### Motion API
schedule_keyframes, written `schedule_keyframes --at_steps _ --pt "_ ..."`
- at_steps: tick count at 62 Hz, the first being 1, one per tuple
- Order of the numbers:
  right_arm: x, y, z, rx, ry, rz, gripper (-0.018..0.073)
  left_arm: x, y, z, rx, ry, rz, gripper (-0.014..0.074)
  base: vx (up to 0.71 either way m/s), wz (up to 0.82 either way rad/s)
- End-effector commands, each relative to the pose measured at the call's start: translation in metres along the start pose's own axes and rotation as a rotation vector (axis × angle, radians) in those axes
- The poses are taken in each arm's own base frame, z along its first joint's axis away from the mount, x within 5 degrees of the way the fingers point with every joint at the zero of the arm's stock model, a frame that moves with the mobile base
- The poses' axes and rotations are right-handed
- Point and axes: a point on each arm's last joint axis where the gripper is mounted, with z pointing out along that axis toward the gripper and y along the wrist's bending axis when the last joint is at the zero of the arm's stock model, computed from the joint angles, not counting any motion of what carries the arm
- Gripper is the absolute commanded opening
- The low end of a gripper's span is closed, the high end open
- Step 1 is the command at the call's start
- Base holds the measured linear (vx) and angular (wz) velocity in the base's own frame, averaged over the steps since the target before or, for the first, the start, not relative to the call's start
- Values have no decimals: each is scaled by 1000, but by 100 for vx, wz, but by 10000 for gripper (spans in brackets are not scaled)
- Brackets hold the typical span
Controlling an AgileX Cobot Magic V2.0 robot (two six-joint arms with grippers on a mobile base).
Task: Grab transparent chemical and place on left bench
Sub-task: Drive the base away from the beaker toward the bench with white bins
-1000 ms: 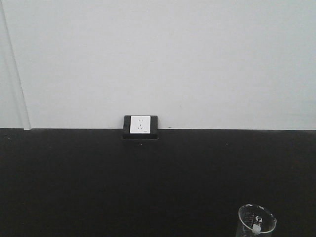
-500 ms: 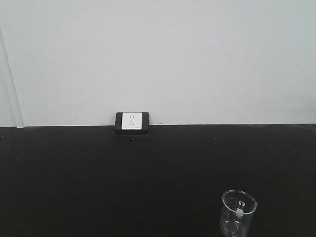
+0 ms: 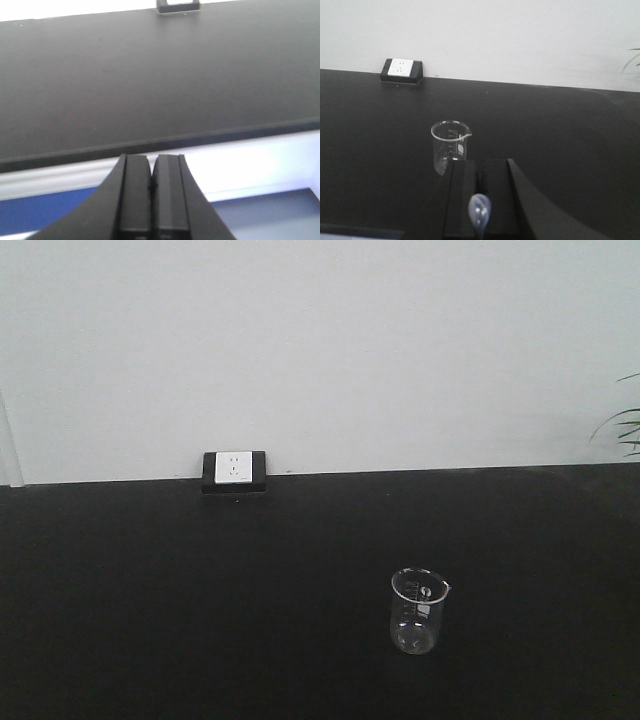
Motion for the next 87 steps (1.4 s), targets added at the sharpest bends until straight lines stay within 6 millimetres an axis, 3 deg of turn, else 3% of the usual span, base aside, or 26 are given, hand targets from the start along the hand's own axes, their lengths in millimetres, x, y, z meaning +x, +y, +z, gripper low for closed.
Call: schedule_keyframes --at_steps 1,33,87 --pt "-18 0 -2 0 -112 -16 0 -3 0 -1 -2 -81 -9 -3 -27 -15" --pt "-18 0 -2 0 -112 -16 0 -3 0 -1 -2 -81 -9 -3 -33 0" --pt "-18 0 -2 0 -112 -16 0 -3 0 -1 -2 -81 -9 -3 -39 25"
